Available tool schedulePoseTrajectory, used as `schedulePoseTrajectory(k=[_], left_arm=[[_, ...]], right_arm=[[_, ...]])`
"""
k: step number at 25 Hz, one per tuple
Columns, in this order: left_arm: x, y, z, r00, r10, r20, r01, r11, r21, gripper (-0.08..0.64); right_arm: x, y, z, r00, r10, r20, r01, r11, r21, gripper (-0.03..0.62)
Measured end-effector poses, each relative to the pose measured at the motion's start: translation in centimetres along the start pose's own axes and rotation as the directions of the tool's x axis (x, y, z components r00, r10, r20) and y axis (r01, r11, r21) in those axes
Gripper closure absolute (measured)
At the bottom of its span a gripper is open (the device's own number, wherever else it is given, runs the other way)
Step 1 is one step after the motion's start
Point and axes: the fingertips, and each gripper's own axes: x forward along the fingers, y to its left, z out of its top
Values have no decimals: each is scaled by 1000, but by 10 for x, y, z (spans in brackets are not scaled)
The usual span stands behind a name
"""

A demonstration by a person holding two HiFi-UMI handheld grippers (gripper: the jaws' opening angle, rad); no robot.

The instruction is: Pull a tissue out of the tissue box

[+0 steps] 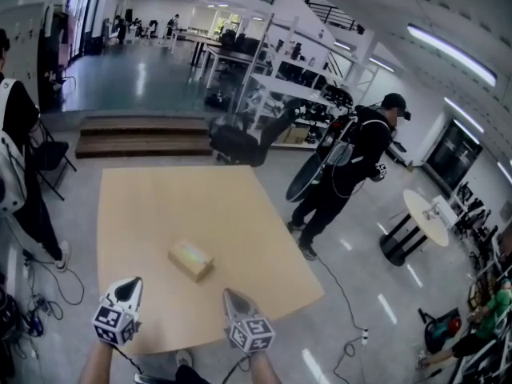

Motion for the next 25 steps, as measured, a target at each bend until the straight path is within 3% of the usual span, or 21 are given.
schedulePoseTrajectory(k=[17, 25], left_arm=[[48, 31, 9, 999, 40, -14, -41, 999, -17, 552], [65, 38, 11, 998, 56, -32, -57, 998, -33, 552]], right_arm=[[66, -23, 11, 998, 56, -21, -56, 998, 11, 581], [90, -22, 12, 990, 129, -53, -129, 992, 1, 581]])
